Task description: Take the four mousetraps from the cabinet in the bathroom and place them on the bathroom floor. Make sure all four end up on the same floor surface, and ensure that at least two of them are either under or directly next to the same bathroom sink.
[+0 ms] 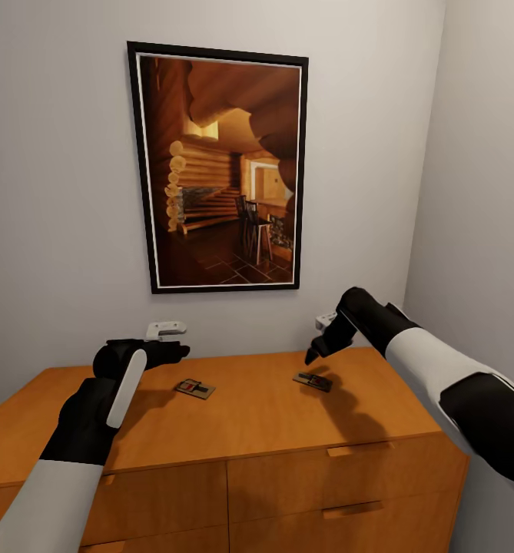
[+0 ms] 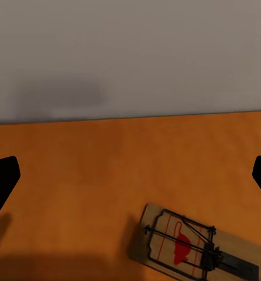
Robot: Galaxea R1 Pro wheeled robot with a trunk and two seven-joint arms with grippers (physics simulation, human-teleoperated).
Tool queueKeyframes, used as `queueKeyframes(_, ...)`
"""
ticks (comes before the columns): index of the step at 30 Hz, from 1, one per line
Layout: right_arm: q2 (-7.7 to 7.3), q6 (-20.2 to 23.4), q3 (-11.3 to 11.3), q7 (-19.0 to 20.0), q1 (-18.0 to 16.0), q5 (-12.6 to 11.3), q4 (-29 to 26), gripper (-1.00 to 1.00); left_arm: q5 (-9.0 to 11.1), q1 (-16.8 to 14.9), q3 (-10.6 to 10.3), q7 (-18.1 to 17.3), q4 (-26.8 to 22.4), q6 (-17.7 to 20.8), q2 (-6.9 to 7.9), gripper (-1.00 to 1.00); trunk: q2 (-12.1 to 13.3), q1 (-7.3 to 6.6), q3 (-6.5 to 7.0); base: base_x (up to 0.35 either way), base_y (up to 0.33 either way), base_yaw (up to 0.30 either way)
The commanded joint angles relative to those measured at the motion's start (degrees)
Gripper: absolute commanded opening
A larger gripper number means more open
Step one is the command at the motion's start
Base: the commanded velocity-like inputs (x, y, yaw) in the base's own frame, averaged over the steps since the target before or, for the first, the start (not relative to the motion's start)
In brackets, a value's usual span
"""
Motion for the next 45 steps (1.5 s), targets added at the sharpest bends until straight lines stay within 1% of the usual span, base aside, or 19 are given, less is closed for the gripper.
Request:
queueKeyframes(1,0.00,0.06,-0.12,0.54,-0.04,0.60,-0.05,1.00,0.61,-0.05,-0.12,0.59,-0.05,0.17,0.05,1.00,-0.04,0.00,-0.08,0.000,0.000,0.000)
queueKeyframes(5,0.07,0.06,-1.45,0.37,-0.04,0.61,0.11,1.00,0.63,-0.05,-0.12,0.57,-0.05,0.17,0.05,1.00,-0.04,0.00,-0.08,0.000,0.000,0.000)
queueKeyframes(11,0.06,0.06,-2.54,-0.22,-0.04,0.61,0.16,1.00,0.64,-0.05,-0.12,0.58,-0.05,0.17,0.04,1.00,-0.04,0.00,-0.08,0.000,0.000,0.000)
queueKeyframes(16,0.09,-0.02,-3.12,-2.03,-0.04,0.61,0.19,1.00,0.64,-0.05,-0.12,0.56,-0.05,0.17,0.04,1.00,-0.04,0.00,-0.08,0.000,0.000,0.000)
queueKeyframes(20,0.16,-1.24,-4.04,-4.02,-0.04,0.53,0.23,1.00,0.64,-0.05,-0.12,0.56,-0.05,0.17,0.04,1.00,-0.04,0.00,-0.08,0.000,0.000,0.000)
queueKeyframes(23,0.18,-2.63,-5.29,-5.13,-0.04,0.48,0.25,1.00,0.67,-0.05,-0.12,0.55,-0.05,0.17,0.04,1.00,-0.04,0.00,-0.08,0.000,0.000,0.000)
queueKeyframes(26,0.20,-3.70,-6.48,-5.71,-0.04,0.44,0.25,1.00,0.69,-0.05,-0.12,0.55,-0.05,0.17,0.04,1.00,-0.04,0.00,-0.08,0.000,0.000,0.000)
queueKeyframes(29,0.17,-4.20,-7.18,-5.73,-0.04,0.43,0.23,1.00,0.71,-0.05,-0.12,0.55,-0.05,0.17,0.04,1.00,-0.04,0.00,-0.08,0.000,0.000,0.000)
queueKeyframes(45,0.12,-4.36,-8.09,-6.16,-0.04,0.56,-0.51,1.00,0.65,-0.05,-0.12,0.55,-0.05,0.17,0.04,1.00,-0.04,0.00,-0.08,0.000,0.000,0.000)
